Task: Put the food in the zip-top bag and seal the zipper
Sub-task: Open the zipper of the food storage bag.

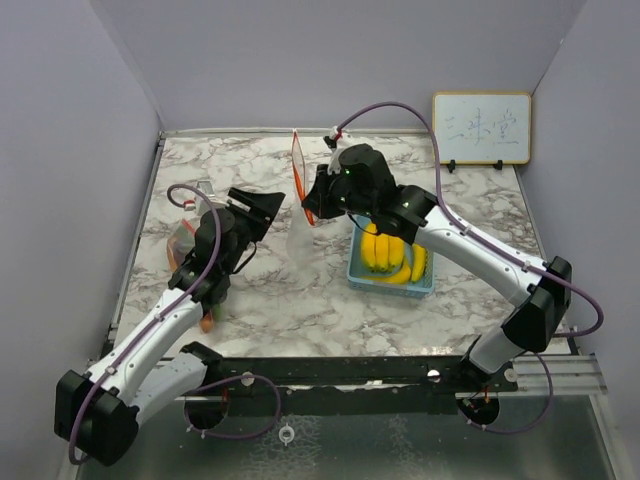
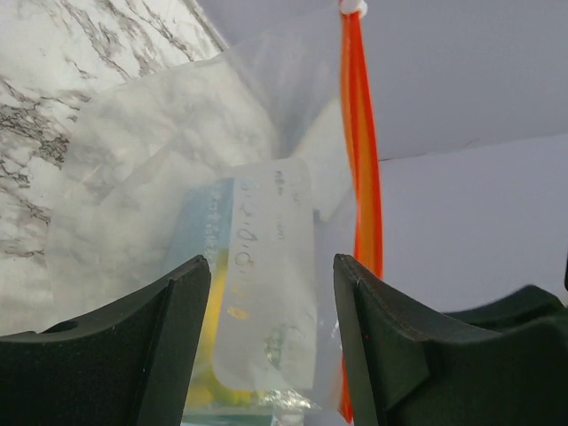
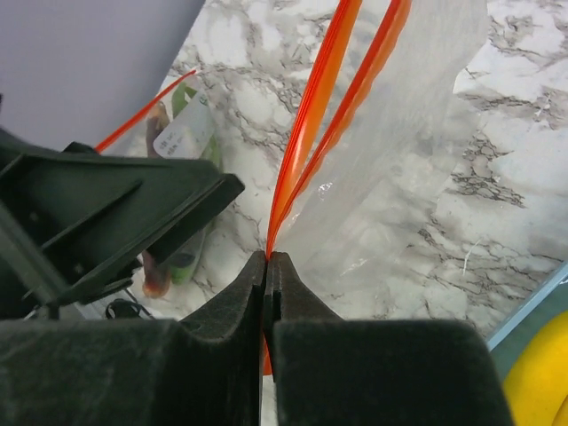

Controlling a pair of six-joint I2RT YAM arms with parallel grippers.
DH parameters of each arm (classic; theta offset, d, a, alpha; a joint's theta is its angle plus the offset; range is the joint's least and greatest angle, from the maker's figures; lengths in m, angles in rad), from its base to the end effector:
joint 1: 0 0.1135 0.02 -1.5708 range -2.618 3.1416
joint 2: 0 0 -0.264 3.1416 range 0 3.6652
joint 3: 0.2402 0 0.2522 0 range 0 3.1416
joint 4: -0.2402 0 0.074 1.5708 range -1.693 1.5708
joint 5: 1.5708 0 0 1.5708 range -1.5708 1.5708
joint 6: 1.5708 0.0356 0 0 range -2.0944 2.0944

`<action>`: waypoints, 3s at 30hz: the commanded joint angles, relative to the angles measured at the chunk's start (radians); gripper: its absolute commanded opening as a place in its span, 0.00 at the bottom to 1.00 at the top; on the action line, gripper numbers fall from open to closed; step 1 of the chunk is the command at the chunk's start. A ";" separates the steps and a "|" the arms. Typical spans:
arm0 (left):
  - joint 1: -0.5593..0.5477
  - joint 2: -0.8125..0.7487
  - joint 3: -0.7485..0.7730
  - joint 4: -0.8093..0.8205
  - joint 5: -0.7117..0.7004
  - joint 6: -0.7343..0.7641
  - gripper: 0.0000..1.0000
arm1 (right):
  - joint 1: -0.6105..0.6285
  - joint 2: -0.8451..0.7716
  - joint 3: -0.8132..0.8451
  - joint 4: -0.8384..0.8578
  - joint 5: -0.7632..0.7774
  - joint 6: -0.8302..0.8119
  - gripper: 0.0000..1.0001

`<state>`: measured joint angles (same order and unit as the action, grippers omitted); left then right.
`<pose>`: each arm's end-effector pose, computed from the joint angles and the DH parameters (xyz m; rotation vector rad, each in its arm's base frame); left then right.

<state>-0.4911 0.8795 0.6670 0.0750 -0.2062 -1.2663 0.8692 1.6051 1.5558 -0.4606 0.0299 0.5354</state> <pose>0.1900 -0.0934 0.3090 -0.8455 1.6341 -1.1081 0.2411 0.2837 0.3717 -0.3445 2.1603 0.8038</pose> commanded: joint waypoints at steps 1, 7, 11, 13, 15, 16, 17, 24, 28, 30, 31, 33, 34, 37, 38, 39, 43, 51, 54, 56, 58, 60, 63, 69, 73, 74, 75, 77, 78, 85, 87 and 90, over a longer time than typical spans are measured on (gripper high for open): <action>0.036 0.061 0.020 0.132 0.125 -0.076 0.60 | 0.004 -0.040 -0.020 0.045 -0.063 -0.029 0.02; 0.046 0.137 0.072 0.225 0.175 -0.073 0.62 | 0.004 -0.037 -0.033 0.045 -0.090 -0.045 0.02; 0.052 0.158 0.072 0.255 0.190 -0.083 0.65 | 0.004 -0.032 -0.028 0.045 -0.090 -0.056 0.02; 0.056 0.166 0.065 0.269 0.197 -0.092 0.65 | 0.004 -0.031 -0.027 0.042 -0.088 -0.057 0.02; 0.060 0.177 0.065 0.270 0.204 -0.089 0.65 | 0.003 -0.029 -0.023 0.040 -0.091 -0.061 0.02; 0.061 0.182 0.065 0.270 0.207 -0.083 0.65 | 0.004 -0.028 -0.021 0.038 -0.093 -0.063 0.02; 0.063 0.190 0.065 0.268 0.210 -0.076 0.65 | 0.004 -0.027 -0.018 0.036 -0.095 -0.065 0.02; 0.081 0.272 0.063 0.312 0.260 -0.062 0.59 | 0.004 -0.022 -0.007 0.027 -0.100 -0.076 0.02; 0.083 0.304 0.085 0.327 0.271 -0.032 0.44 | 0.004 -0.023 -0.007 0.021 -0.097 -0.079 0.02; 0.083 0.309 0.088 0.332 0.271 -0.021 0.30 | 0.004 -0.026 -0.006 0.020 -0.092 -0.080 0.02; 0.083 0.311 0.087 0.332 0.271 -0.015 0.28 | 0.004 -0.028 -0.006 0.020 -0.090 -0.080 0.02; 0.083 0.315 0.083 0.332 0.269 -0.009 0.25 | 0.004 -0.025 0.000 0.020 -0.094 -0.085 0.02; 0.083 0.319 0.082 0.333 0.269 -0.009 0.22 | 0.004 -0.024 0.002 0.017 -0.096 -0.086 0.02; 0.083 0.329 0.086 0.330 0.275 0.005 0.01 | 0.004 -0.026 0.003 0.005 -0.076 -0.081 0.02; 0.083 0.328 0.095 0.316 0.275 0.018 0.00 | 0.004 -0.028 0.003 -0.006 -0.053 -0.075 0.02; 0.083 0.326 0.106 0.297 0.275 0.044 0.00 | 0.003 -0.032 0.003 -0.018 -0.022 -0.070 0.02; 0.085 0.300 0.203 0.130 0.242 0.255 0.00 | 0.002 -0.041 0.007 -0.086 0.106 -0.052 0.02; 0.085 0.287 0.490 -0.414 0.104 0.717 0.00 | -0.007 -0.038 -0.024 -0.164 0.451 0.013 0.02; 0.085 0.291 0.552 -0.586 0.117 0.822 0.00 | -0.046 -0.040 -0.065 -0.140 0.535 0.042 0.02; 0.085 0.274 0.566 -0.661 0.119 0.874 0.00 | -0.084 -0.026 -0.087 -0.138 0.554 0.057 0.02; 0.085 0.266 0.581 -0.724 0.120 0.931 0.00 | -0.121 0.008 -0.091 -0.177 0.539 0.079 0.02; 0.082 0.271 0.596 -0.781 0.119 0.981 0.00 | -0.133 0.046 -0.090 -0.222 0.523 0.091 0.02; 0.077 0.264 0.567 -0.780 0.133 0.997 0.00 | -0.133 0.042 -0.134 -0.199 0.425 0.069 0.03; 0.075 0.299 0.517 -0.682 0.291 0.969 0.00 | -0.133 -0.005 -0.184 -0.116 0.357 -0.039 0.35; 0.071 0.318 0.507 -0.630 0.339 0.966 0.00 | -0.133 -0.036 -0.204 0.006 0.216 -0.190 0.45; 0.070 0.323 0.509 -0.623 0.345 0.966 0.00 | -0.133 -0.042 -0.212 0.030 0.185 -0.198 0.45; 0.067 0.328 0.509 -0.616 0.353 0.962 0.00 | -0.133 -0.043 -0.217 0.057 0.159 -0.203 0.45; 0.062 0.334 0.511 -0.604 0.359 0.956 0.00 | -0.133 -0.034 -0.203 0.078 0.132 -0.192 0.46; 0.062 0.337 0.511 -0.600 0.360 0.952 0.00 | -0.133 -0.030 -0.194 0.089 0.117 -0.186 0.49; 0.058 0.371 0.543 -0.579 0.353 0.945 0.00 | -0.133 -0.090 -0.190 0.278 -0.002 -0.237 0.77; 0.057 0.374 0.543 -0.572 0.358 0.942 0.00 | -0.134 -0.078 -0.161 0.245 0.044 -0.261 0.78; 0.054 0.381 0.541 -0.567 0.359 0.941 0.00 | -0.134 -0.069 -0.135 0.182 0.140 -0.271 0.78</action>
<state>-0.4278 1.2552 1.1816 -0.5293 0.1242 -0.3210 0.7376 1.5555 1.3663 -0.2768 0.0864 0.3077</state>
